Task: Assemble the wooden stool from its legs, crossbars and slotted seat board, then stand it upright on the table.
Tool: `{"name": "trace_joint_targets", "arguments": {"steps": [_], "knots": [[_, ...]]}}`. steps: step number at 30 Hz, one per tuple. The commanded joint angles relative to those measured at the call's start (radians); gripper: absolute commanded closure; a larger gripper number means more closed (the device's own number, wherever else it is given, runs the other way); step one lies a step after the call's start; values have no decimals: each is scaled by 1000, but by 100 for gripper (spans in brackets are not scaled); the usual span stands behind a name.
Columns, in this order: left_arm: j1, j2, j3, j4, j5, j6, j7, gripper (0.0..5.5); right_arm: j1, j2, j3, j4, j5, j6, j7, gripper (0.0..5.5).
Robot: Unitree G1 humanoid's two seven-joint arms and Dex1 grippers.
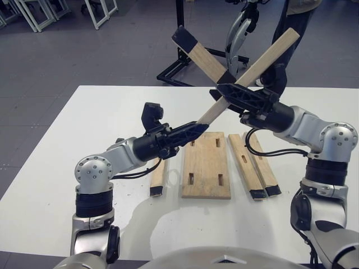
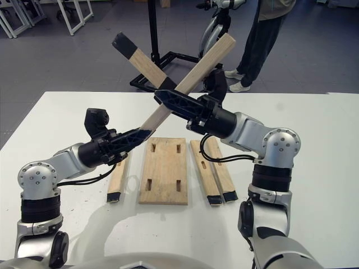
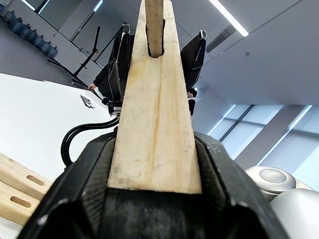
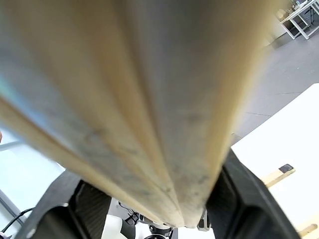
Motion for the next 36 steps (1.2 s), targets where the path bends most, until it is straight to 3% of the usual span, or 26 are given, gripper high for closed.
{"name": "trace_joint_targets", "arguments": {"steps": [1, 3, 9, 13, 15, 17, 20, 23, 31, 36], "knots": [[21, 26, 6, 20, 65, -31, 18, 346, 5, -20, 15, -28, 41, 18, 58, 320], [21, 22, 13, 23, 62, -33, 22, 346, 8, -24, 19, -29, 42, 12, 64, 322], [38, 46, 54, -8, -50, 5, 23, 213, 15, -35, 17, -19, 23, -20, 63, 332], [22, 138, 167, 13, -90, -20, 39, 161, 34, -81, 19, -12, -51, -37, 119, 341], [25, 204, 155, -13, 14, -37, 48, 161, 37, -123, 6, 11, -99, -55, 157, 341], [71, 317, -30, -99, 300, -90, 69, 161, 29, -165, -13, 37, -141, -74, 194, 341], [103, 475, -432, -217, 740, -202, 64, 161, 16, -198, -32, 66, -181, -96, 222, 341], [50, 515, -706, -267, 1036, -275, 57, 161, 10, -194, -37, 71, -202, -106, 226, 341], [27, 453, -808, -208, 1284, -343, 47, 161, 43, -157, -39, 37, -220, -115, 215, 341], [54, 601, -891, -249, 1397, -416, -131, 161, 45, -167, -7, 104, -377, -209, 227, 341]]}}
